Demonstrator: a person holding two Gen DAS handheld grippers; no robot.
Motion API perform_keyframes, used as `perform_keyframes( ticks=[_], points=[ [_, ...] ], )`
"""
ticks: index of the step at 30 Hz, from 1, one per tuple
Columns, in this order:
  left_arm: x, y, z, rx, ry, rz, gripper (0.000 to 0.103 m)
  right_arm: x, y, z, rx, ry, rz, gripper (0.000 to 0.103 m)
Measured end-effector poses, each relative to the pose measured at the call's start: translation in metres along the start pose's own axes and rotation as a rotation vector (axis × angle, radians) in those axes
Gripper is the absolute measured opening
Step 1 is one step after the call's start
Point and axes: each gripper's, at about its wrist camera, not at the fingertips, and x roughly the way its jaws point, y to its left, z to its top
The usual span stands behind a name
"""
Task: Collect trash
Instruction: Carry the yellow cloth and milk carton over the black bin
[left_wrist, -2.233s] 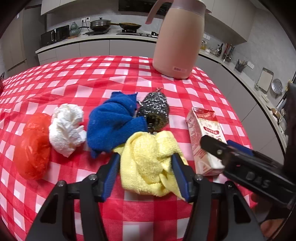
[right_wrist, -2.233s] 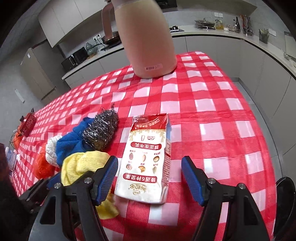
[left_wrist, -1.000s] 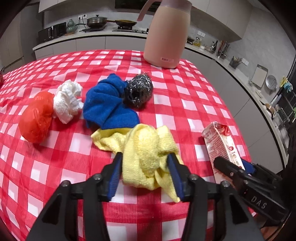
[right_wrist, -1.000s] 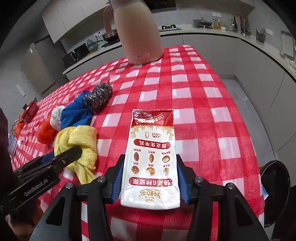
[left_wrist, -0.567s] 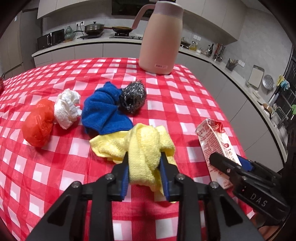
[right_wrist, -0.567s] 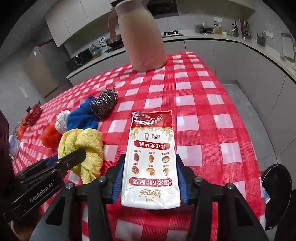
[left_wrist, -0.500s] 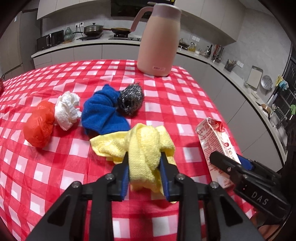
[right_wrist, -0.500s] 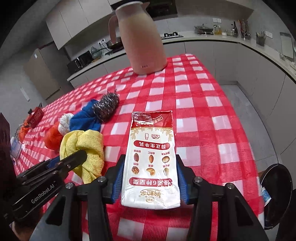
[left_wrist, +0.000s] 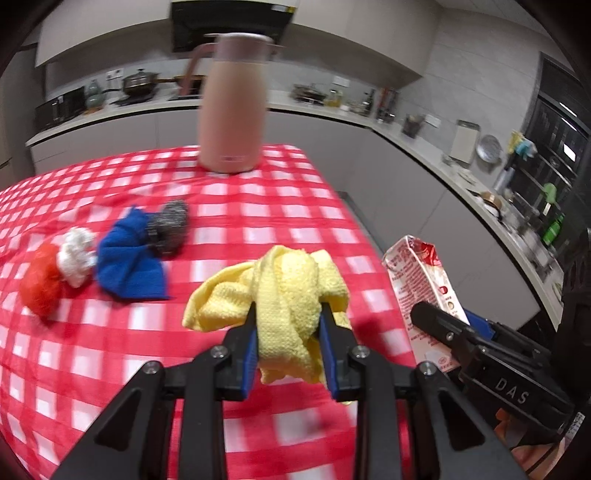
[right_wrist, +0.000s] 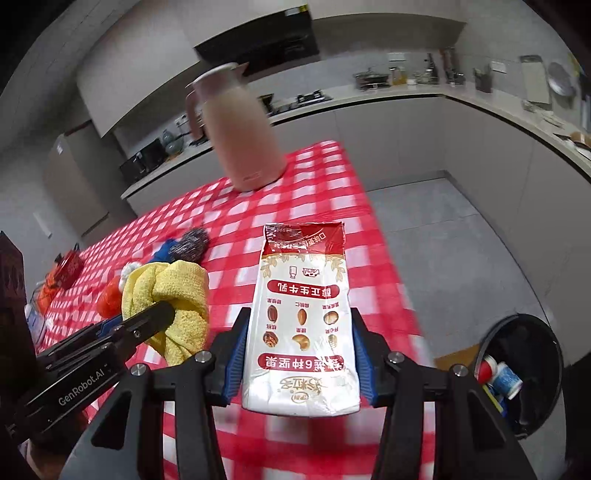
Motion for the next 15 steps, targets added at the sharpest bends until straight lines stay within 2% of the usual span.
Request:
perform_keyframes(
  ticks=[15],
  points=[
    [0.041, -0.148, -0.007, 0.194, 0.092, -0.255, 0.031, -0.085, -0.152, -0.03, 0.22, -0.07, -0.218, 0.052]
  ],
)
